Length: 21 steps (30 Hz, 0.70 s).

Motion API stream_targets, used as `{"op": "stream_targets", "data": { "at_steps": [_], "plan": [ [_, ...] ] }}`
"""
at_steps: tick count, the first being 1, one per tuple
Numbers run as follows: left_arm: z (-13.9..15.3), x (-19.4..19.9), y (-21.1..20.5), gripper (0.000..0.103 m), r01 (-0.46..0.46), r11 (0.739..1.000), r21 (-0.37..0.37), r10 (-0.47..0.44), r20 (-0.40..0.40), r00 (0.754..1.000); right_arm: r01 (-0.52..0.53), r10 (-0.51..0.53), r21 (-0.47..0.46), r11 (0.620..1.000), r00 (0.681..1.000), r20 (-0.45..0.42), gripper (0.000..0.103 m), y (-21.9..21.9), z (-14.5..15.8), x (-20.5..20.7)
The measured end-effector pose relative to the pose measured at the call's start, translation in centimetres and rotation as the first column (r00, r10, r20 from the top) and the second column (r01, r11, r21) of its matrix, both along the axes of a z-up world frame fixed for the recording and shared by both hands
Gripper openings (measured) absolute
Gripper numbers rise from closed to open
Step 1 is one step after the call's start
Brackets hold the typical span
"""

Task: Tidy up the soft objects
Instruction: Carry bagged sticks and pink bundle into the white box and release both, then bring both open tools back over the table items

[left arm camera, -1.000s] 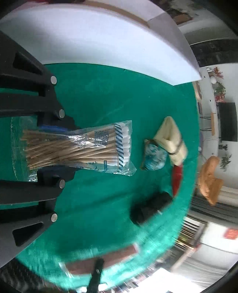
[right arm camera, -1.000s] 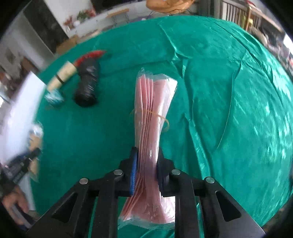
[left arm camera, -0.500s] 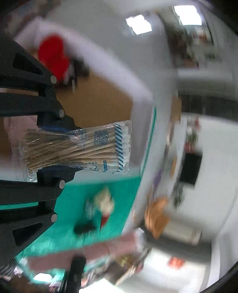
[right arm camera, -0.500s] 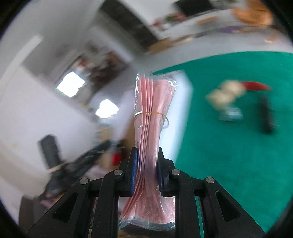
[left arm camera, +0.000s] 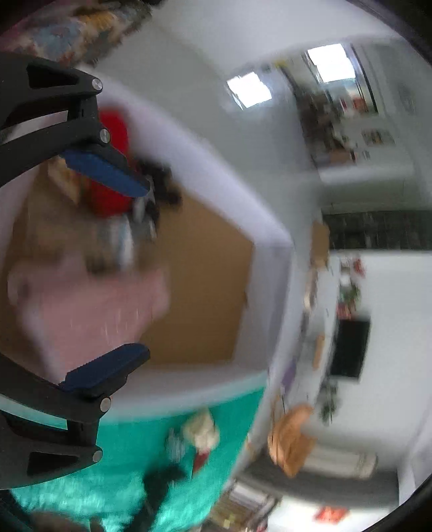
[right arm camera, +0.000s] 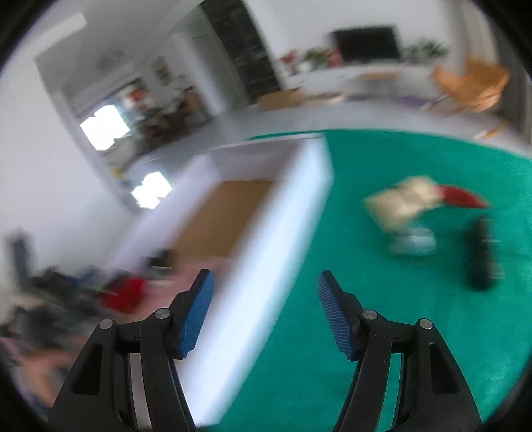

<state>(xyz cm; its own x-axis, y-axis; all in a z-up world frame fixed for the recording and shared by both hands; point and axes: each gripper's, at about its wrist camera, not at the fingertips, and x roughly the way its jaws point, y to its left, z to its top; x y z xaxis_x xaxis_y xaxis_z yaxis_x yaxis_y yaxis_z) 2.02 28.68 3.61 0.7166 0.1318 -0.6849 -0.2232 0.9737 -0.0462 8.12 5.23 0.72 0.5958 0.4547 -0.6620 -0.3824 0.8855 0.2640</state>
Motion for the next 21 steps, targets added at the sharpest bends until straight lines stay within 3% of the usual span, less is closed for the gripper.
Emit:
{"op": "stream_targets", "data": {
  "at_steps": [3, 6, 10, 12, 14, 21],
  "plan": [
    [1.1, 0.8, -5.8, 0.09, 0.173, 0.983, -0.055, -0.17, 0.046, 0.984, 0.155, -0.15, -0.157, 0.975, 0.988, 0.041, 0.069, -5.2, -3.5, -0.1],
    [0.6, 1.6, -13.0, 0.1, 0.369, 0.92, -0.135, -0.367, 0.041, 0.929, 0.308, -0.319, -0.276, 0.911, 0.948, 0.002, 0.069, -11.8, -7.7, -0.6],
    [-4.7, 3.9, -20.8, 0.102, 0.485, 0.851, -0.202, -0.505, -0.062, 0.861, 0.476, -0.497, -0.356, 0.804, 0.867, 0.035, 0.069, -18.6, -10.2, -0.9],
    [-7.8, 6.0, -23.4, 0.102, 0.49, 0.848, -0.2, -0.516, -0.108, 0.85, 0.514, -0.538, -0.365, 0.776, 0.842, 0.042, 0.069, -20.9, -10.6, -1.5],
    [-10.0, 7.9, -24.9, 0.102, 0.476, 0.863, -0.172, -0.499, -0.133, 0.857, 0.536, -0.563, -0.37, 0.759, 0.825, 0.041, 0.069, -22.5, -10.8, -1.6],
    [-13.7, 12.7, -25.7, 0.102, 0.452, 0.888, -0.082, -0.46, -0.168, 0.872, 0.561, -0.592, -0.318, 0.765, 0.806, -0.002, 0.078, -24.2, -10.9, -1.6]
  ]
}}
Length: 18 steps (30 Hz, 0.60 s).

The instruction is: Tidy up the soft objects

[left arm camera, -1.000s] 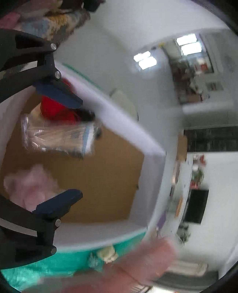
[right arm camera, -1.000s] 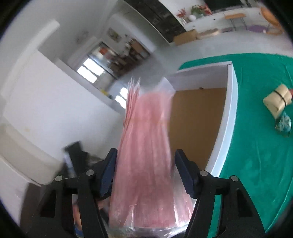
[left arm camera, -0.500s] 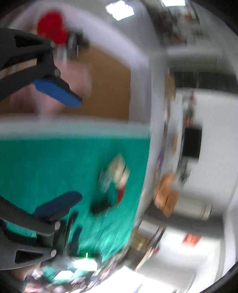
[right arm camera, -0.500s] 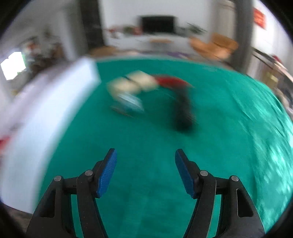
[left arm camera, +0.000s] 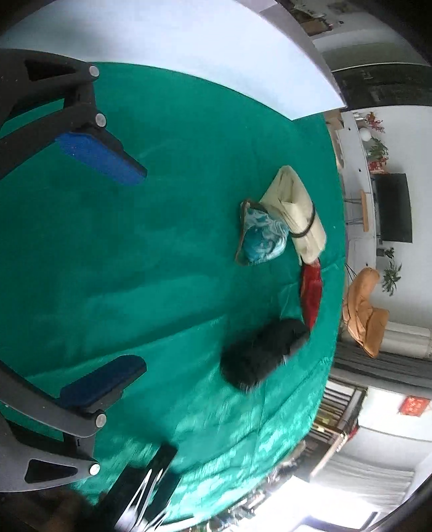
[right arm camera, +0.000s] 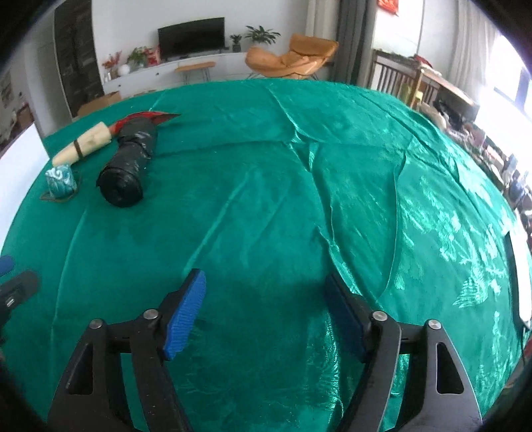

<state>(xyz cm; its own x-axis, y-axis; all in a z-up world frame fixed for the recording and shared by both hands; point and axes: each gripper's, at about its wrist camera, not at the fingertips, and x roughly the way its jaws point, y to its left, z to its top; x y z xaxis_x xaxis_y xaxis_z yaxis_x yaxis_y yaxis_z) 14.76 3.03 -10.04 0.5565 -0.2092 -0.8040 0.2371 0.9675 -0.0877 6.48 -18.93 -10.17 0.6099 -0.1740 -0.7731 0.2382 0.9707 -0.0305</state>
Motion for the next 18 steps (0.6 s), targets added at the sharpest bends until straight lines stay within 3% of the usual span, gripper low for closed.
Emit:
{"op": "stream_targets", "data": {
  "at_steps": [3, 8, 18],
  "plan": [
    [-1.2, 2.0, 0.2, 0.102, -0.026, 0.999, 0.025, 0.026, -0.01, 1.0, 0.002, -0.002, 0.012, 1.0, 1.0, 0.002, 0.079, 0.0, -0.7, 0.3],
    [-1.7, 2.2, -0.1, 0.103, -0.028, 0.996, 0.084, 0.027, 0.013, 1.0, 0.003, -0.003, 0.012, 1.0, 1.0, 0.001, 0.079, 0.0, -0.9, 0.5],
    [-1.6, 2.2, 0.0, 0.103, -0.024, 0.996, 0.08, 0.023, 0.013, 1.0, 0.003, -0.003, 0.013, 1.0, 1.0, 0.002, 0.079, -0.1, -0.9, 0.5]
  ]
}}
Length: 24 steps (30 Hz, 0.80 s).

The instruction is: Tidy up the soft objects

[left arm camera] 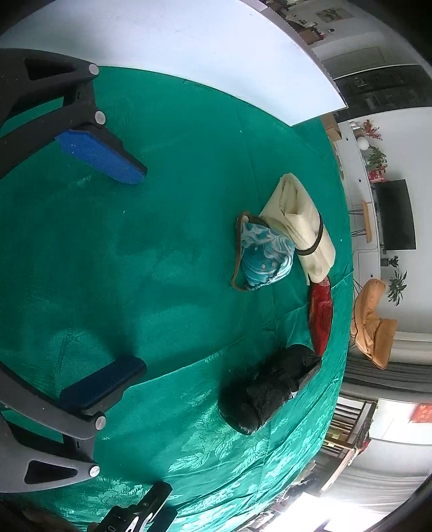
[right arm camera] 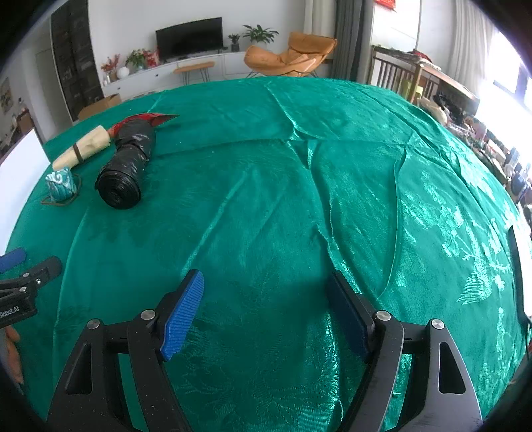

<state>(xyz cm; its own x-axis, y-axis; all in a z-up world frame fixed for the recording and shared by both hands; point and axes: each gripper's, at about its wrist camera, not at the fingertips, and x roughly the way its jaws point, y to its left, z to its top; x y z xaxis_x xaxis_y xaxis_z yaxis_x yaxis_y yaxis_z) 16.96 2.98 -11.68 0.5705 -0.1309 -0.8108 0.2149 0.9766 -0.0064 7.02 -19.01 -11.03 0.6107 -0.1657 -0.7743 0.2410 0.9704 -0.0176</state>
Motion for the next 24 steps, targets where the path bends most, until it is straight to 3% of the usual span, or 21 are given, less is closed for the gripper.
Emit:
{"op": "stream_targets", "data": {
  "at_steps": [17, 24],
  "plan": [
    [0.0, 0.04, -0.01, 0.103, 0.0, 1.0, -0.001, 0.0, 0.0, 1.0, 0.0, 0.0, 0.001, 1.0, 1.0, 0.001, 0.079, -0.03, -0.04, 0.05],
    [0.09, 0.66, 0.0, 0.103, 0.065, 0.998, -0.002, -0.065, 0.0, 0.998, 0.0, 0.0, 0.001, 1.0, 1.0, 0.001, 0.079, -0.03, -0.06, 0.08]
  ]
}}
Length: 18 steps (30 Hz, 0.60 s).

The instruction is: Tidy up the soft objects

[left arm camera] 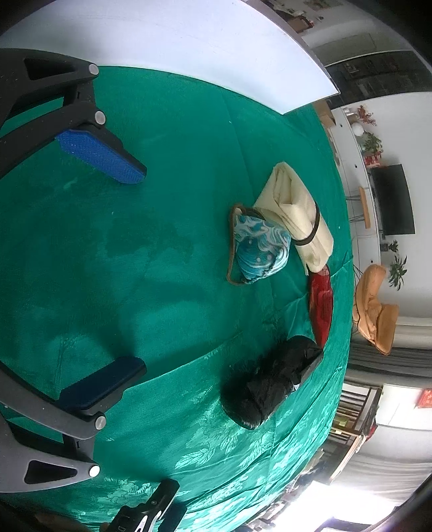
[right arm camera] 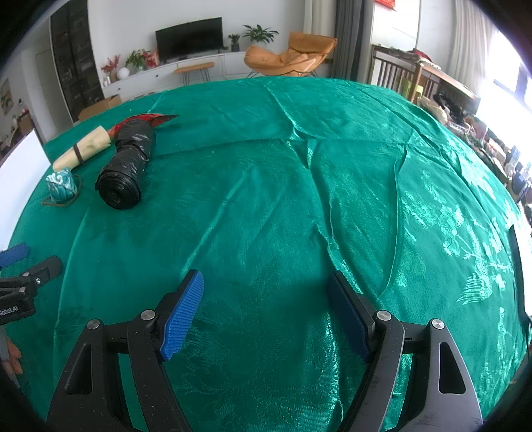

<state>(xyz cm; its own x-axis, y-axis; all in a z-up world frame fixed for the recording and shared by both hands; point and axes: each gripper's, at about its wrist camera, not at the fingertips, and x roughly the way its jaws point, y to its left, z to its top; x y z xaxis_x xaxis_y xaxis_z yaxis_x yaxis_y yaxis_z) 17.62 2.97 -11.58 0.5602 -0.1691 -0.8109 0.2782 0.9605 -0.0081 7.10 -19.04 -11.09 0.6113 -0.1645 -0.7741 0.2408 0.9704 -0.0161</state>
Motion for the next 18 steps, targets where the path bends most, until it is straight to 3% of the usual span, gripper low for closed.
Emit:
{"op": "stream_targets", "data": {
  "at_steps": [18],
  "plan": [
    [-0.03, 0.08, -0.1, 0.103, 0.0, 1.0, 0.002, 0.0, 0.001, 1.0, -0.002, 0.002, 0.002, 1.0, 1.0, 0.0, 0.08, 0.1, -0.05, 0.06]
  ]
}}
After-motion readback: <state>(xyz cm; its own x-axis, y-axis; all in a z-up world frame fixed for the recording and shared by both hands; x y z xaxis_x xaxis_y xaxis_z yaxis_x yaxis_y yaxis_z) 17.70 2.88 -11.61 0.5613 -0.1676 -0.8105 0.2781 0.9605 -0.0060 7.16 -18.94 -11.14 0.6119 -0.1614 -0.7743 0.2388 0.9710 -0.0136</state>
